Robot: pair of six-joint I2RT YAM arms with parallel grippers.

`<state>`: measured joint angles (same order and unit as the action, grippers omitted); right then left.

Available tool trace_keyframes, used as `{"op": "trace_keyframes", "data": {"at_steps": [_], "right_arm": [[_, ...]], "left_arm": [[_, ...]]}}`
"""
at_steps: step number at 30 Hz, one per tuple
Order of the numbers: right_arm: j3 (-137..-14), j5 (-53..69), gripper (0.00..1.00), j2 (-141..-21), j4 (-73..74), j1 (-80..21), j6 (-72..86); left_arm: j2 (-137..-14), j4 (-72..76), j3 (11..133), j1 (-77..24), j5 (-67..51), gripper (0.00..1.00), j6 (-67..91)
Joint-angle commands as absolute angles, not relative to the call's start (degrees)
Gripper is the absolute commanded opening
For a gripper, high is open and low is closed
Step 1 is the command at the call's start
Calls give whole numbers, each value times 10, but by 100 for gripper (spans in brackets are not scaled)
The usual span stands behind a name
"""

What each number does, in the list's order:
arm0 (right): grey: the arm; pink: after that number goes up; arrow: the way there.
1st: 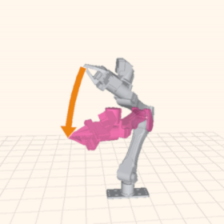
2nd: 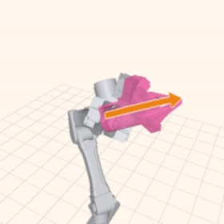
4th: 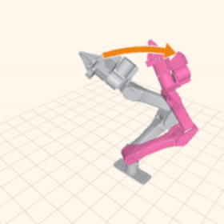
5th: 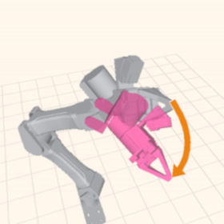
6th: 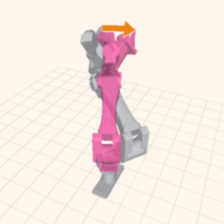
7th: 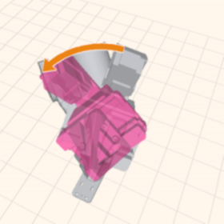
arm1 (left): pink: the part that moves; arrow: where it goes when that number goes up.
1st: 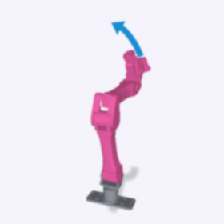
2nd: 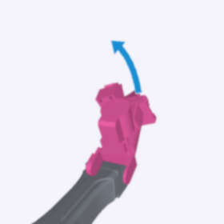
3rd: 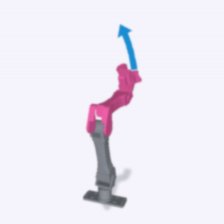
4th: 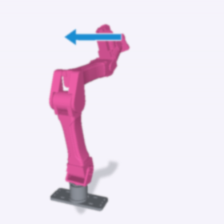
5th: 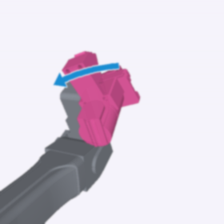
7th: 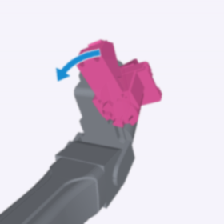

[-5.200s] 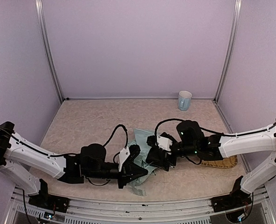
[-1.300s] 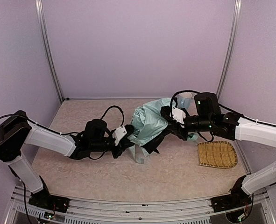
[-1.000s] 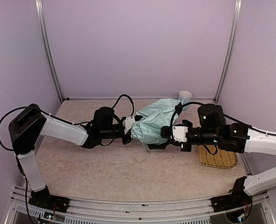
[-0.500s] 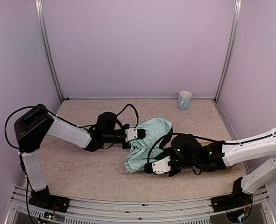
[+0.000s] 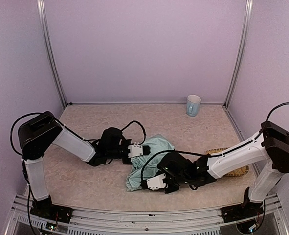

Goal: Put away the umbrella

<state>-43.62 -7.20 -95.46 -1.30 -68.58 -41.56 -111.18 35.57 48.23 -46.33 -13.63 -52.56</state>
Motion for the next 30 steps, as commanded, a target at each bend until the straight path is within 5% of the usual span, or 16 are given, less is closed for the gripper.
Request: {"op": "trace_keyframes", "data": {"at_steps": [1,3,11,20,25,30], "right_arm": [[-423,4,0,-1007,157,-702,-394],[-425,16,0,-1013,172,-697,-380],[-442,23,0,-1025,191,-681,-378],[-466,64,0,-1023,205,-668,-376],[-491,121,0,-1034,234,-653,-374],[-509,154,0,-1043,247,-640,-370]], "left_arm": [[-1098,409,500,-459,-43,26,-472],[-1095,394,493,-455,7,41,-452],[-1106,469,517,-374,163,65,-343],[-984,451,519,-381,135,69,-283],[-806,423,415,-436,120,68,-256],[-586,416,254,-514,-22,65,-217]]}}
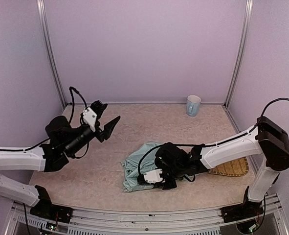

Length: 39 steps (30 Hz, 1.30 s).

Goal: Put away the umbrella

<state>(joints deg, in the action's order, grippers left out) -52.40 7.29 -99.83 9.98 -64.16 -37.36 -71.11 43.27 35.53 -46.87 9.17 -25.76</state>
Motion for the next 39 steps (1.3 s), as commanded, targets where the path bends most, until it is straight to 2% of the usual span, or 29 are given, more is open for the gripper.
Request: {"op": "trace_keyframes", "data": {"at_steps": [1,4,7,10,13,19,25,29,37,39], "right_arm": [[-514,157,0,-1049,250,-639,-369],[-543,183,0,-1063,277,-631,-354],[-573,206,0,-1075,305,-617,-329],[-588,266,0,-1071,308,-601,-321],[-603,313,0,-1076,319,-583,-319],[-641,393,0,-1115,365,-547,-318],[-661,431,0,-1154,396,-525,-326],[-670,429,0,-1161,406,-522,-333],[-664,435,0,-1135,365,-499,-320],[-659,424,4,-1125,345,-491,-306]], "left_arm": [[-549,411,226,-534,-42,64,-214],[-459,359,171,-624,-34,57,-223],[-407,262,160,-713,58,54,-234],[-413,173,172,-769,108,53,-234],[-469,145,191,-789,96,54,-242],[-657,151,257,-767,54,68,-304],[-801,182,326,-689,-13,73,-348],[-873,170,367,-648,-80,71,-335],[-994,60,439,-610,-133,64,-240],[-1037,-11,486,-593,-176,56,-217]]}}
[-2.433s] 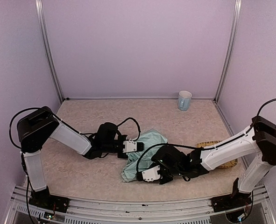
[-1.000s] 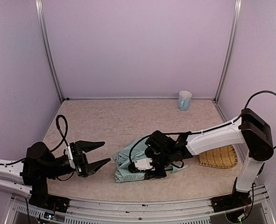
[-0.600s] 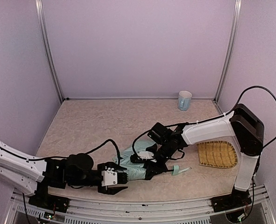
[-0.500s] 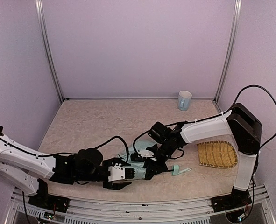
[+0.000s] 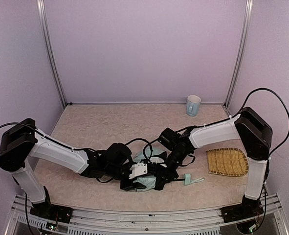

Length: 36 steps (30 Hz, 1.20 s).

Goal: Put away the umbrella

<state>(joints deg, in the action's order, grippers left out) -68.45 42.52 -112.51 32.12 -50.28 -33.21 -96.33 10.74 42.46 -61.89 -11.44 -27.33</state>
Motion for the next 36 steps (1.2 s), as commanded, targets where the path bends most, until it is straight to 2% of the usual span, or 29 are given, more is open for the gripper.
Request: {"op": "trace_keyframes", "data": {"at_steps": [1,5,9,13,14,16,17,18,27,32,36], "right_arm": [[-653,417,8,-1117,332,-488,-297],[-622,392,26,-1077,286,-484,-267],[-587,353,47,-1029,230,-484,-234],[-550,301,61,-975,186,-484,-214],[-541,290,69,-960,180,-484,-210],[-529,275,75,-934,171,-484,-206],[-523,272,94,-920,166,-484,-206],[-516,268,98,-909,160,-484,-206],[-450,199,100,-787,96,-484,-225],[-388,195,99,-712,9,-490,-259],[-345,175,98,-701,-75,-523,-334]], "left_arm": [[-1057,-27,507,-585,-198,53,-208],[-1092,-47,522,-572,-220,42,-188],[-1100,-52,517,-563,-238,24,-166],[-1118,-55,521,-554,-272,20,-148],[-1126,-55,522,-549,-284,19,-144],[-1137,-55,523,-541,-299,19,-135],[-1143,-57,525,-537,-306,18,-132],[-1149,-61,527,-532,-315,17,-128],[-1197,-65,530,-496,-380,14,-87],[-1211,-69,534,-483,-415,13,-74],[-1224,-79,545,-483,-446,13,-71]]}}
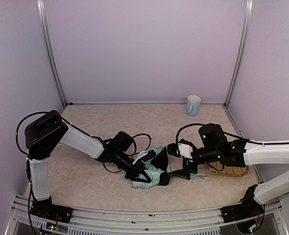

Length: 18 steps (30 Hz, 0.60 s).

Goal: Put away the umbrella

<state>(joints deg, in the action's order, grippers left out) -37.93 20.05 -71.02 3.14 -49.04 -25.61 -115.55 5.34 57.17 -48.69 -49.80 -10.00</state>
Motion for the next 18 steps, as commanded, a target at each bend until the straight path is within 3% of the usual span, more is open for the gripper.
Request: {"op": "trace_keyframes", "data": {"at_steps": [1,7,15,18], "right_arm": [[-344,159,97,-710,-84,-537,-357],[-369,51,97,-826,-106,-630,-460],[-398,-18,97,-947,-133,-628,-497],[-431,-46,92,-997,-107,-620,-488]], "left_arm": [[-1227,-84,549,-483,-451,13,-72],[-1255,-148,592,-480,-480,13,-85],[-1268,-187,616,-474,-502,12,-102],[-1275,-212,626,-475,-504,12,-118]]}}
